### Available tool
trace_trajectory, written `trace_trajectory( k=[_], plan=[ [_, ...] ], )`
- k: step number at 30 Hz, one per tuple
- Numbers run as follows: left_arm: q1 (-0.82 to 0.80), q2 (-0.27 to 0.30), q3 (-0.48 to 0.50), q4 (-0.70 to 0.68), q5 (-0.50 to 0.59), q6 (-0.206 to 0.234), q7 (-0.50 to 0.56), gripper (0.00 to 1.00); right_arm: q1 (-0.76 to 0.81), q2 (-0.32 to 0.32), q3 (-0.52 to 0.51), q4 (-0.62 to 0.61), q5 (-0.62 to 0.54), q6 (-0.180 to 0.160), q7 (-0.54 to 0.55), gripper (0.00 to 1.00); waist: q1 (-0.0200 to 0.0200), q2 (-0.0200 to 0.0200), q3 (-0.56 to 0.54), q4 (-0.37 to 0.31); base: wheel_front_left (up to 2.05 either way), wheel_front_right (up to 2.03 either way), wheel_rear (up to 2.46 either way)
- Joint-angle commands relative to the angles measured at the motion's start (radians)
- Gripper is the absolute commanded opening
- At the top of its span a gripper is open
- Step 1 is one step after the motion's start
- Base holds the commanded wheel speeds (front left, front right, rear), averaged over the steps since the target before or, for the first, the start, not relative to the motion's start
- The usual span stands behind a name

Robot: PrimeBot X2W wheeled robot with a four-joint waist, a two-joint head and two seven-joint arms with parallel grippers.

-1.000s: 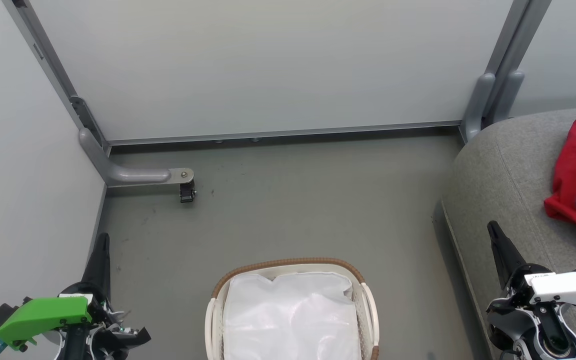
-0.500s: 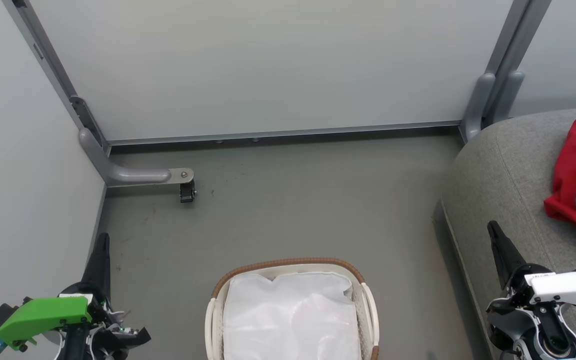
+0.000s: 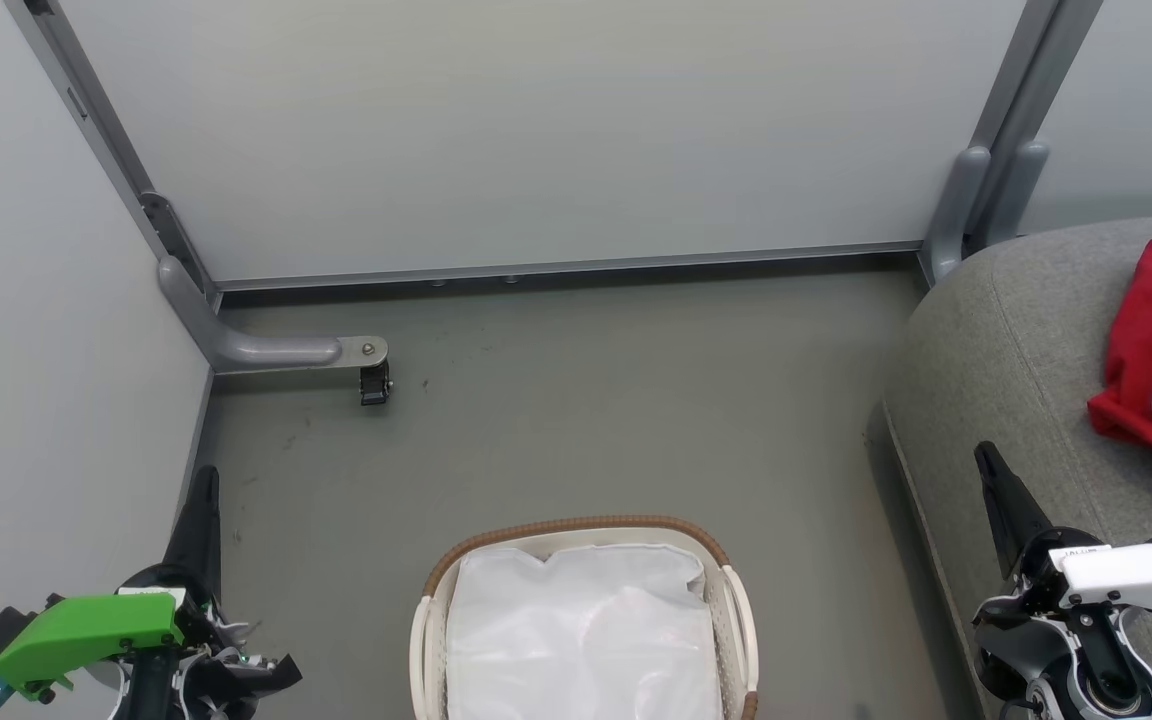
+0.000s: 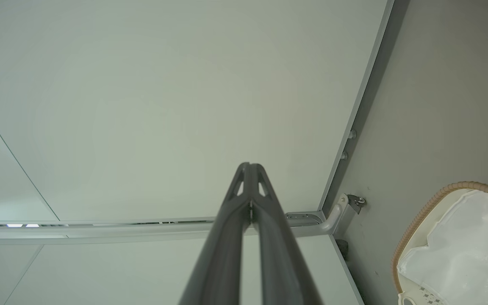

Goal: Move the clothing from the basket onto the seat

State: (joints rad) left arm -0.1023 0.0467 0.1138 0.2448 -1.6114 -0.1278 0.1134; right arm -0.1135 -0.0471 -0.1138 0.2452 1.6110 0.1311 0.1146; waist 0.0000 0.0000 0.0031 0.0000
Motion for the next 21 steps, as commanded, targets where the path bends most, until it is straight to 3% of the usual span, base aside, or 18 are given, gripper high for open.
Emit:
trace_trajectory(
  k=[1, 21],
  plan=[
    [-0.011, 0.007, 0.002, -0.002, -0.003, -0.005, 0.004, 0.0, 0.011, -0.006, -0.002, -0.003, 0.004, -0.001, 0.003, 0.0, 0.0, 0.0, 0.0, 0.0, 0.0, 0.0, 0.0],
    [-0.011, 0.007, 0.002, -0.002, -0.003, -0.005, 0.004, 0.0, 0.011, -0.006, -0.002, -0.003, 0.004, -0.001, 0.003, 0.0, 0.0, 0.0, 0.0, 0.0, 0.0, 0.0, 0.0]
  ],
)
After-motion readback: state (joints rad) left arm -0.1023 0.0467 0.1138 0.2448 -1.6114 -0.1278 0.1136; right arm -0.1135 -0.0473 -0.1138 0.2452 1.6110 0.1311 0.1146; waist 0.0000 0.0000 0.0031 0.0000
